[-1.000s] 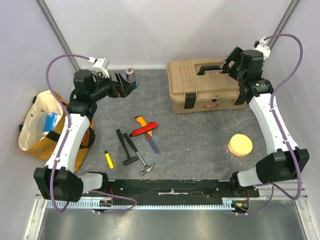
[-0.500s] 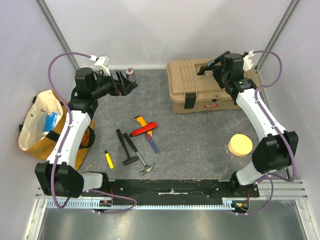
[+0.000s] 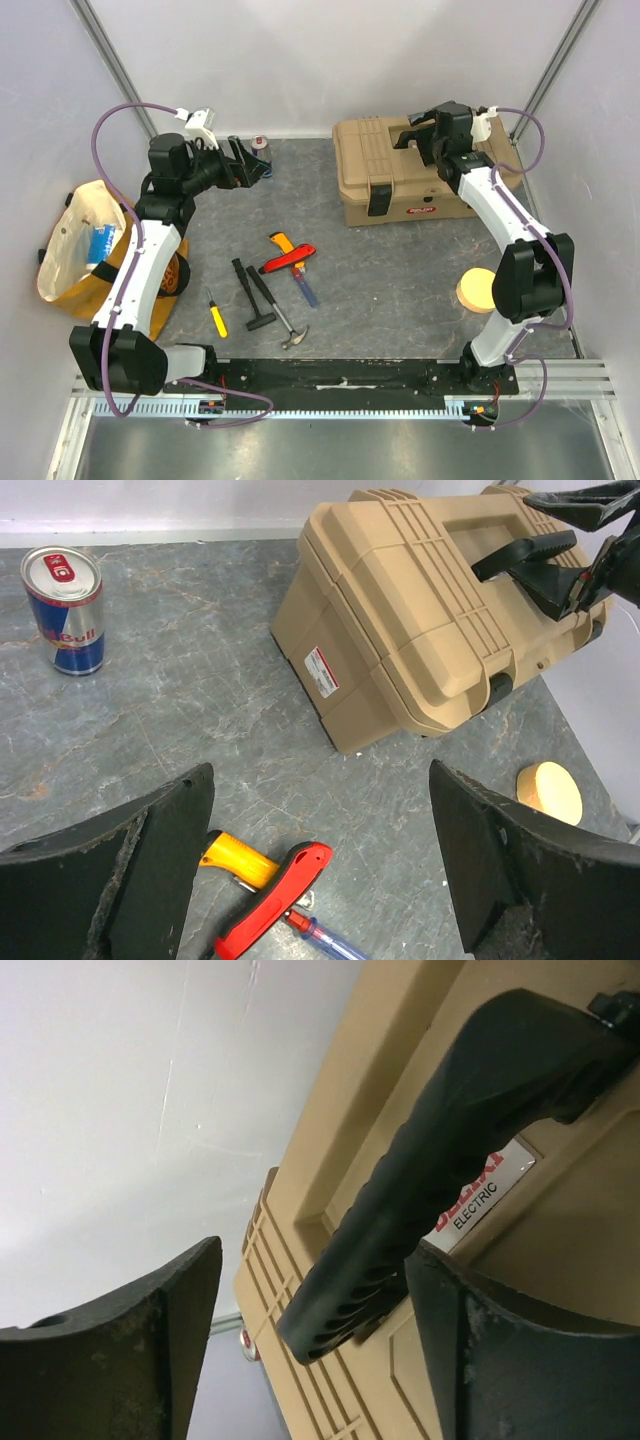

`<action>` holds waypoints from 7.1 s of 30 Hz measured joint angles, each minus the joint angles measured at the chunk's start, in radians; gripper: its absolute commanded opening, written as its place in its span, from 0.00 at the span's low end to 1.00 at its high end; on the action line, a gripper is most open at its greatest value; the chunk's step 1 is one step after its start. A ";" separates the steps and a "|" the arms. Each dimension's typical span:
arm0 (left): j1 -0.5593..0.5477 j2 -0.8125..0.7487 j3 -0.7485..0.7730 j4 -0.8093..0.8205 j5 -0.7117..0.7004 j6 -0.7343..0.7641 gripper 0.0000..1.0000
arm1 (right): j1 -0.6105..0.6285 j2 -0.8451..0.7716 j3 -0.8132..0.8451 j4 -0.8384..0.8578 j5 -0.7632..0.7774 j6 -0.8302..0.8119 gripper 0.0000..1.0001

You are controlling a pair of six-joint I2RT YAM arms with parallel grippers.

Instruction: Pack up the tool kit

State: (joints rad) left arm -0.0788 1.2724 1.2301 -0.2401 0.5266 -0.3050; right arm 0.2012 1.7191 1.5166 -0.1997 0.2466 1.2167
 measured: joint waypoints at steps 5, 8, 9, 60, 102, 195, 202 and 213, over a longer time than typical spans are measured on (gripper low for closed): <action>0.000 0.000 0.002 -0.012 -0.021 0.001 0.93 | 0.000 0.013 -0.032 0.044 -0.003 0.050 0.40; 0.000 0.000 0.002 -0.013 -0.031 0.001 0.93 | 0.000 0.014 -0.051 0.062 -0.007 0.108 0.21; 0.000 0.000 0.002 -0.013 -0.032 0.001 0.93 | 0.000 0.014 -0.055 0.064 -0.010 0.135 0.16; -0.129 0.150 -0.050 0.031 0.085 -0.108 0.89 | 0.179 0.102 0.291 -0.253 -0.330 -0.658 0.95; -0.159 0.554 0.373 -0.071 -0.019 -0.108 0.90 | 0.119 -0.413 -0.380 -0.080 -0.441 -0.540 0.90; -0.166 0.898 0.842 -0.229 -0.142 -0.021 0.86 | -0.117 0.529 -0.136 0.970 -0.595 0.312 0.26; -0.175 0.894 0.845 -0.238 -0.177 -0.024 0.84 | -0.112 0.418 -0.048 0.582 -0.527 0.065 0.50; -0.181 0.886 0.845 -0.245 -0.208 -0.027 0.84 | -0.099 0.299 -0.037 0.324 -0.443 -0.136 0.82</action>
State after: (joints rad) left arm -0.2596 2.1586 2.0750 -0.4854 0.3187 -0.3325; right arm 0.1024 2.0178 1.4792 0.1242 -0.1963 1.0809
